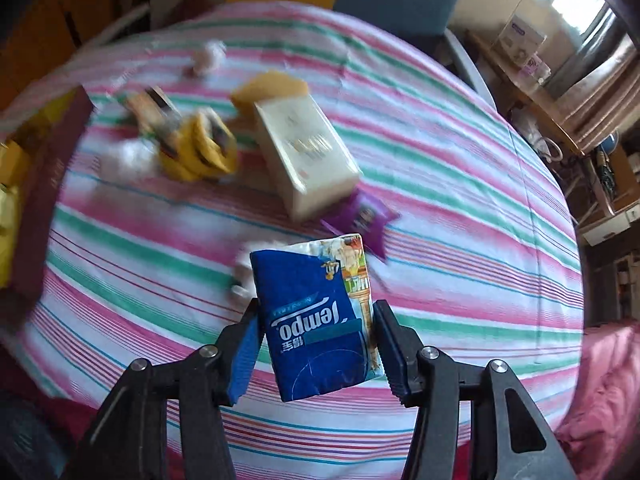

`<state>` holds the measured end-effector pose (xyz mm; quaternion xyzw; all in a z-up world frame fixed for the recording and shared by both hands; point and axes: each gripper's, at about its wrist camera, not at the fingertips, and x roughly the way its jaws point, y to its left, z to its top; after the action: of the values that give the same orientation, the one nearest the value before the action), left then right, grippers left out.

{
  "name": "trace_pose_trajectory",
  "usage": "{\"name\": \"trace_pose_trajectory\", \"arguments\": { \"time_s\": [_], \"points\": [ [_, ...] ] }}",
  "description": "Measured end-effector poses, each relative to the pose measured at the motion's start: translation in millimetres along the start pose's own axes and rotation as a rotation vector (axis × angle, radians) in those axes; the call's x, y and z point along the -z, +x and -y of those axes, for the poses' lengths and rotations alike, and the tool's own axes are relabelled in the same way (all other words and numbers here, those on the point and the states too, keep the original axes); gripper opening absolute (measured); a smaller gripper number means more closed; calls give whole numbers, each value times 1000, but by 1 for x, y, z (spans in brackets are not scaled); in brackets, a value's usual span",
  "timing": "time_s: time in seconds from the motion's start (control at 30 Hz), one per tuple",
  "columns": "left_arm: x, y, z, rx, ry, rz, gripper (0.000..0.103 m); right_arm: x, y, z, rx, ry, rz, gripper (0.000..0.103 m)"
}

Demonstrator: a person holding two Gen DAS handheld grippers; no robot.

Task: Organize objects
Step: 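Carry the purple packet to the tray while the right tool grasps the blue tissue pack, then lower the blue tissue pack into the tray and open the right tool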

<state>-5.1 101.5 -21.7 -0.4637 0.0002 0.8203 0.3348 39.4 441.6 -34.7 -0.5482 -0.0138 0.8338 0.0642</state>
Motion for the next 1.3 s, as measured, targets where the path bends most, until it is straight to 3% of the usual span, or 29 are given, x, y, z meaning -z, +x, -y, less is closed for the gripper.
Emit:
{"name": "trace_pose_trajectory", "arguments": {
  "time_s": [0.13,0.3,0.37,0.67,0.83,0.93,1.13,1.3],
  "points": [
    [6,-16,-42,-113,-92,14,46,-4,-7,-55,-156,-6,85,54],
    [16,-20,-89,-239,-178,-22,46,-3,21,-113,-256,-38,58,54],
    [20,-16,-100,-270,-200,-35,46,3,35,-130,-246,-67,39,54],
    [26,11,-114,-374,-199,-96,50,7,42,-135,-235,-99,27,54],
    [28,12,-111,-390,-177,-103,52,4,44,-130,-226,-99,33,54],
    [28,7,-105,-393,-158,-97,60,3,43,-127,-225,-85,42,54],
    [26,-22,-106,-371,-187,-15,62,1,35,-113,-229,-21,91,55],
    [21,-50,-115,-416,-228,98,62,-5,2,-108,-260,85,176,55]
  ]
}}
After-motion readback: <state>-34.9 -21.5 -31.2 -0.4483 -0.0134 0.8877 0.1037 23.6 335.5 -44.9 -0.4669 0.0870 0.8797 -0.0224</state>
